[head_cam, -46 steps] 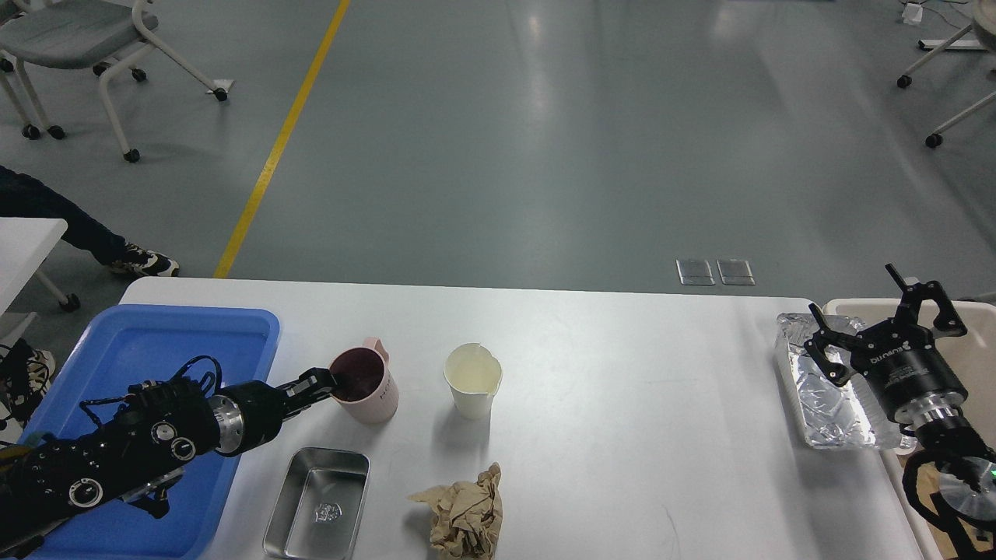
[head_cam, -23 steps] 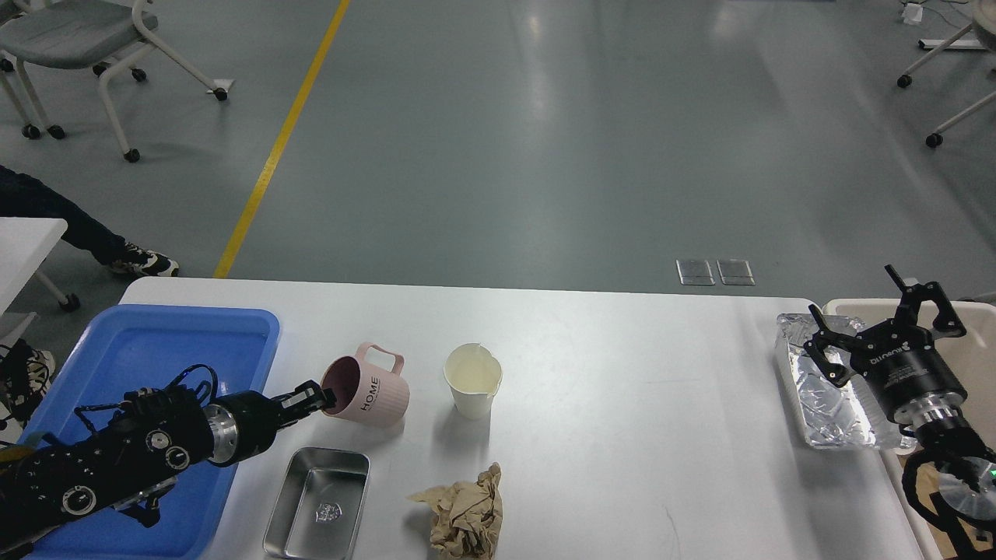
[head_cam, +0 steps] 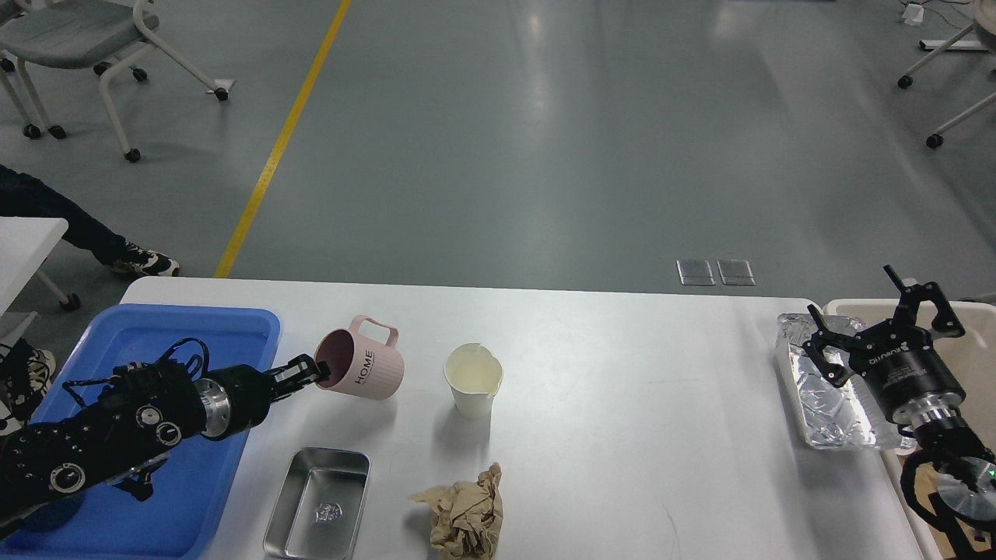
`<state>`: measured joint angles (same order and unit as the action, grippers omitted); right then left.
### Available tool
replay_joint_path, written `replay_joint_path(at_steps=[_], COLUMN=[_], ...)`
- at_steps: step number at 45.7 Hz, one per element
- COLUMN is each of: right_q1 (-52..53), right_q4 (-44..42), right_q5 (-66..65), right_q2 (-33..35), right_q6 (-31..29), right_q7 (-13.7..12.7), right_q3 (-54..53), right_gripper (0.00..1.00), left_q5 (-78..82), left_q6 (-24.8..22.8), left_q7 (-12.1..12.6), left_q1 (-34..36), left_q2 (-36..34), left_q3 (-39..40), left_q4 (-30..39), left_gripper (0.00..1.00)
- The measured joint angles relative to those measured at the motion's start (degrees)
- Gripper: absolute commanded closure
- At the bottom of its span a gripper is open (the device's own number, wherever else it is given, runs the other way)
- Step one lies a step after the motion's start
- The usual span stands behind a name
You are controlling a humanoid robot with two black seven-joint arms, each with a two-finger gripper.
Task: Tidy desktop
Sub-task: 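Lift the pink mug with the left gripper and carry it onto the blue tray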
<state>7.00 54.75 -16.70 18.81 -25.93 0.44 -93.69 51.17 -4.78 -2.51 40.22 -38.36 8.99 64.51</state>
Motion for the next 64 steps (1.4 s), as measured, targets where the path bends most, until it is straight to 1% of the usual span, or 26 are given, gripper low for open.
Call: replay_joint_path(at_steps=[5, 10, 22, 32, 39, 43, 46, 51, 55, 64], right_q1=[0.0, 0.1, 0.4, 0.4, 0.5, 0.7, 0.8, 0.8, 0.8, 0.8], right_q4=[0.0, 0.0, 0.0, 0.0, 0.1, 0.0, 0.0, -0.1, -0.1, -0.1], right_q5=[0.0, 0.0, 0.0, 0.0, 0.0, -0.2, -0.5, -1.4, -1.7, -1.8], right_q2=[0.0, 0.0, 0.0, 0.1, 0.0, 0.1, 0.0, -0.6, -1.0, -1.3], right_q6=[0.0, 0.0, 0.0, 0.0, 0.0, 0.0, 0.0, -0.1, -0.1, -0.1], right_q7=[0.0, 0.0, -0.1, -0.1, -0.1, 0.0, 0.0, 0.0, 0.0, 0.0], right_q3=[0.0, 0.0, 0.1, 0.1, 0.2, 0.2, 0.2, 0.2, 0.2, 0.5], right_gripper=[0.0, 0.0, 0.0, 0.0, 0.0, 0.0, 0.0, 0.0, 0.0, 0.0], left_q5=[0.0, 0.0, 0.0, -0.1, -0.1, 0.0, 0.5, 1.7, 2.0, 2.3], left_q6=[-0.1, -0.2, -2.7, -5.6, -8.6, -11.0, -11.8, -12.0, -11.0, -9.3], left_q7=[0.2, 0.4, 0.4, -0.4, -1.4, -2.9, -3.2, -2.6, -2.0, -1.8], left_q1=[1.1, 2.8, 4.0, 4.3, 4.3, 4.1, 3.7, 2.6, 0.6, -3.7], left_q2=[-3.9, -9.5, -25.3, -37.3, -43.3, -45.5, -45.7, -44.9, -43.9, -42.7], left_q3=[-0.1, -0.1, 0.1, 0.6, 0.7, 0.5, 0.2, -0.2, -0.3, -0.5], left_q4=[3.8, 8.3, 17.0, 19.7, 19.9, 19.9, 20.0, 20.1, 20.3, 20.4], left_gripper=[1.0, 1.0, 1.0, 1.0, 1.0, 1.0, 1.0, 1.0, 1.0, 1.0])
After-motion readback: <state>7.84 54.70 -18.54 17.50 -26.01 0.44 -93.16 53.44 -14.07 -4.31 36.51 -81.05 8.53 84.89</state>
